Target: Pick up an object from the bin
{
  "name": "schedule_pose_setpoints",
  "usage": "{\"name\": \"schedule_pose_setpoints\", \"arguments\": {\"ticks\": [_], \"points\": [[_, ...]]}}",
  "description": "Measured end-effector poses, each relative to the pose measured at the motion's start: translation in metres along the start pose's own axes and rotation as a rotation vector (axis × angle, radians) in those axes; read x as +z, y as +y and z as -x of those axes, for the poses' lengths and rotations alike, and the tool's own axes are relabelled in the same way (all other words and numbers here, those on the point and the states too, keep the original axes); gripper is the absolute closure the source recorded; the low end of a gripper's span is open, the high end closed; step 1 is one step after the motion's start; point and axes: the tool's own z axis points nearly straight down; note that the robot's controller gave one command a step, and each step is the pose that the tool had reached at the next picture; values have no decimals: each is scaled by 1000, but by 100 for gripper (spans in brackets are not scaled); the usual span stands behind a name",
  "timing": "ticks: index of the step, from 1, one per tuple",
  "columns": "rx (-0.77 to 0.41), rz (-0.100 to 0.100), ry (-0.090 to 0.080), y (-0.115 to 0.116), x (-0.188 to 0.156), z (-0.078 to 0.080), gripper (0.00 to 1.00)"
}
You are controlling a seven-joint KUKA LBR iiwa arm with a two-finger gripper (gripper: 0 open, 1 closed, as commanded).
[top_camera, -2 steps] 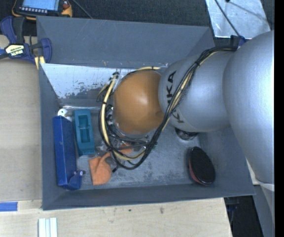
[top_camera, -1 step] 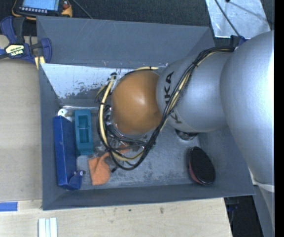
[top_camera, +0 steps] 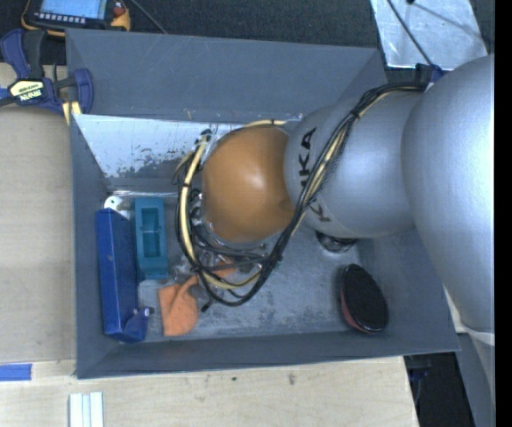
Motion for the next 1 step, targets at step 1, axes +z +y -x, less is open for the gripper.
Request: {"name": "schedule_pose_setpoints", "arguments": {"ticks": [1], "points": [[2, 3, 5, 1, -20, -2, 100]]}}
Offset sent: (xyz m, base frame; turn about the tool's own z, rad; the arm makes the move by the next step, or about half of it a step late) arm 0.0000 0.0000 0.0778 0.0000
